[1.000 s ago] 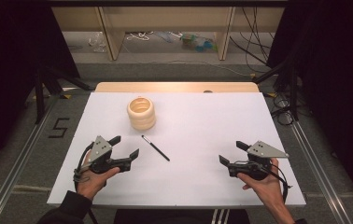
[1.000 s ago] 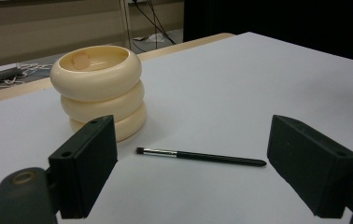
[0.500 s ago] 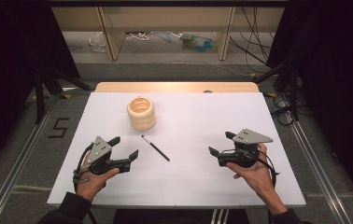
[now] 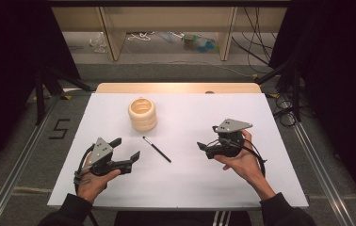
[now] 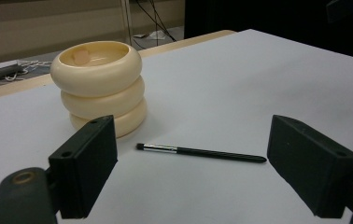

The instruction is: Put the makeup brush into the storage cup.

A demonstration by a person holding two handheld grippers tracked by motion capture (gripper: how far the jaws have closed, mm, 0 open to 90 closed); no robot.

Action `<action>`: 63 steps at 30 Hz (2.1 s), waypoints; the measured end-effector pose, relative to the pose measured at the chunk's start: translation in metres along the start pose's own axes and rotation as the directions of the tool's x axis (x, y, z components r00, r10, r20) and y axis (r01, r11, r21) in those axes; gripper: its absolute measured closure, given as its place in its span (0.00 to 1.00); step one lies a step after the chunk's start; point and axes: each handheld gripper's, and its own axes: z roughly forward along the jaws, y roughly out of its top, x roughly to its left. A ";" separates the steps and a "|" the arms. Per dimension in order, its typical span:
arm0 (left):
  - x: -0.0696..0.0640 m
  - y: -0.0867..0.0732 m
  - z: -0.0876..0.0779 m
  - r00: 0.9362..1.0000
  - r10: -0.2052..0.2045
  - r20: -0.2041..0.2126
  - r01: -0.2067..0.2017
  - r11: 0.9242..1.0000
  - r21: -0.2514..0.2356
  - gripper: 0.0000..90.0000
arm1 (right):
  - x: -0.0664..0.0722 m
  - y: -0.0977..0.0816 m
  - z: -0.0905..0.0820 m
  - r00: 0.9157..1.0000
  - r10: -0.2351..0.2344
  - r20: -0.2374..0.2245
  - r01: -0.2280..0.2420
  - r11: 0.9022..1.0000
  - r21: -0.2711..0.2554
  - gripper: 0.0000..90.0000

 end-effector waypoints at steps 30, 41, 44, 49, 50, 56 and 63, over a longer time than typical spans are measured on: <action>0.002 0.000 0.000 1.000 0.010 -0.002 -0.010 1.000 0.007 0.18 | 0.019 0.054 0.094 0.991 -0.088 -0.100 0.105 0.977 0.184 0.24; 0.002 0.000 0.001 1.000 0.011 0.002 -0.011 1.000 0.017 0.18 | 0.030 0.063 0.121 0.981 -0.120 -0.155 0.160 0.949 0.274 0.27; 0.002 -0.001 0.001 1.000 0.006 0.007 -0.006 1.000 0.018 0.18 | 0.034 0.066 0.131 0.976 -0.132 -0.174 0.179 0.940 0.290 0.28; 0.001 -0.001 0.001 1.000 0.008 0.009 -0.008 1.000 0.021 0.18 | 0.039 0.066 0.144 0.974 -0.131 -0.185 0.186 0.929 0.321 0.28; 0.001 -0.001 0.001 1.000 0.008 0.008 -0.009 1.000 0.022 0.18 | 0.040 0.066 0.147 0.973 -0.132 -0.187 0.189 0.927 0.325 0.28; 0.002 -0.001 0.002 1.000 0.007 0.009 -0.007 1.000 0.022 0.18 | 0.047 0.073 0.161 0.969 -0.134 -0.209 0.204 0.911 0.359 0.30; 0.002 -0.001 0.001 1.000 0.007 0.010 -0.007 1.000 0.024 0.18 | 0.056 0.073 0.179 0.965 -0.135 -0.225 0.221 0.880 0.420 0.33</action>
